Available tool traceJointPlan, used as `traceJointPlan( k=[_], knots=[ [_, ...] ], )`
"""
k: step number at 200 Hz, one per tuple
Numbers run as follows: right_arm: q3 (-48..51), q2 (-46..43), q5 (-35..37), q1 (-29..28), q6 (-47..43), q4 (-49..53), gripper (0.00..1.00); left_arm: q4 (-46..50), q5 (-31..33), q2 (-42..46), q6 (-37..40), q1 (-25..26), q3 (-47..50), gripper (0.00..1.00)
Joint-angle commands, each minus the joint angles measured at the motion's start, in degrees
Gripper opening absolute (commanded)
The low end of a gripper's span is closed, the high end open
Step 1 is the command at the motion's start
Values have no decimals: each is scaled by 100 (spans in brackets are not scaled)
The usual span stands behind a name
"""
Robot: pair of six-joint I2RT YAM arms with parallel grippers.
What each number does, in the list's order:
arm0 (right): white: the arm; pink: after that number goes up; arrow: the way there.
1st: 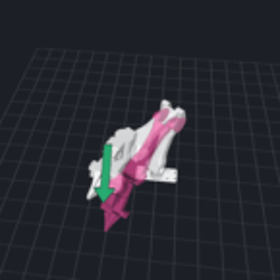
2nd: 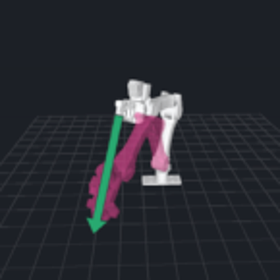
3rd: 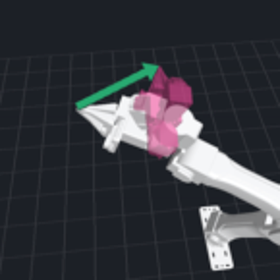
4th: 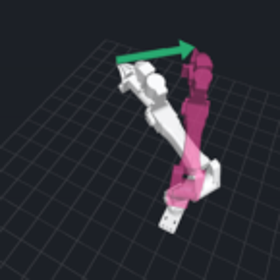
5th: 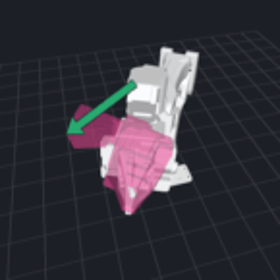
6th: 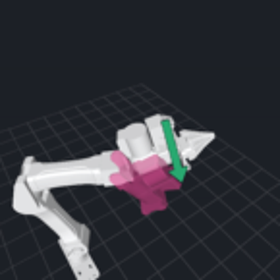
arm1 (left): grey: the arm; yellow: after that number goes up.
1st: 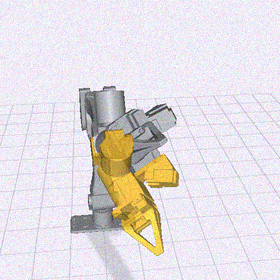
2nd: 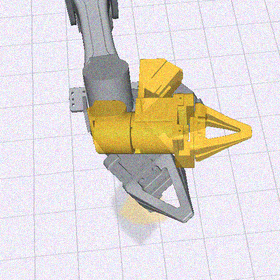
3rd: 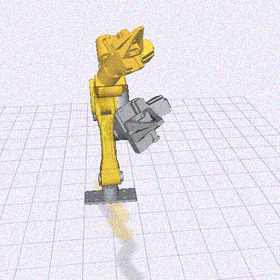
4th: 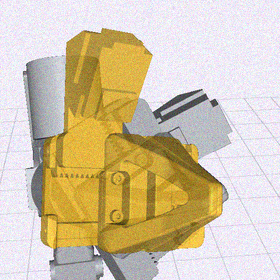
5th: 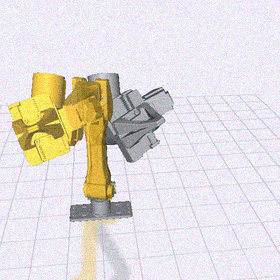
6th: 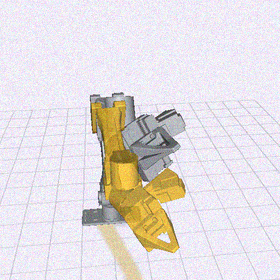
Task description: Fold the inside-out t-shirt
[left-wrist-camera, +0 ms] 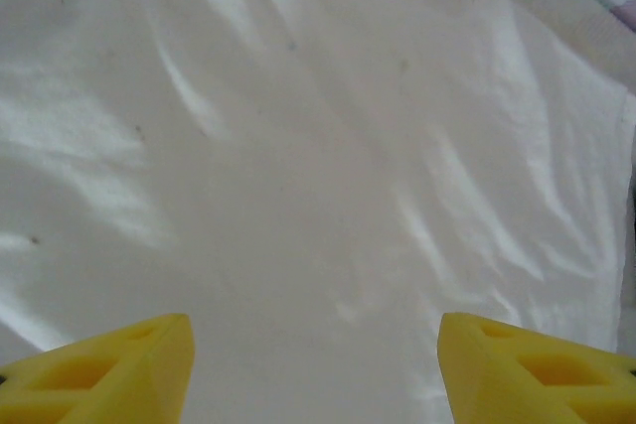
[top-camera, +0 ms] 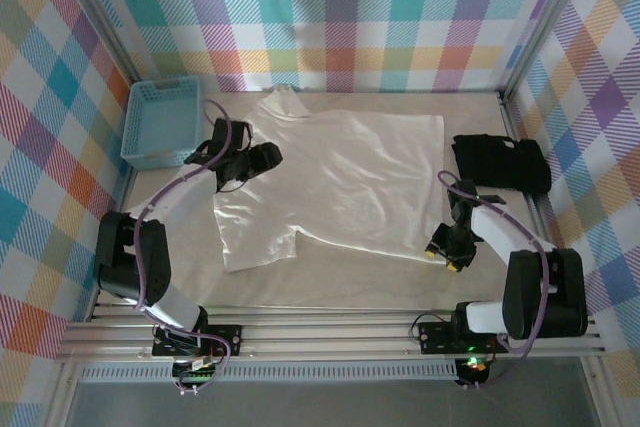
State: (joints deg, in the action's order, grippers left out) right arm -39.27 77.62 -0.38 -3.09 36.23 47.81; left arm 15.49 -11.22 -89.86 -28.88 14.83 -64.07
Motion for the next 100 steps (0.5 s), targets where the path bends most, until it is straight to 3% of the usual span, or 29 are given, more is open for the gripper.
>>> traceJointPlan(
  k=[1, 64, 100],
  knots=[
    [-63, 222, 136, -42, -34, -212, 46, 286, 176, 374, 139, 11, 176, 66],
    [38, 508, 85, -42, -303, -642, 23, 1022, 596, 1248, 217, 305, 1057, 66],
    [4, 391, -144, -42, -486, -868, 12, 1617, 1088, 1768, -223, 397, 1662, 66]
  ],
)
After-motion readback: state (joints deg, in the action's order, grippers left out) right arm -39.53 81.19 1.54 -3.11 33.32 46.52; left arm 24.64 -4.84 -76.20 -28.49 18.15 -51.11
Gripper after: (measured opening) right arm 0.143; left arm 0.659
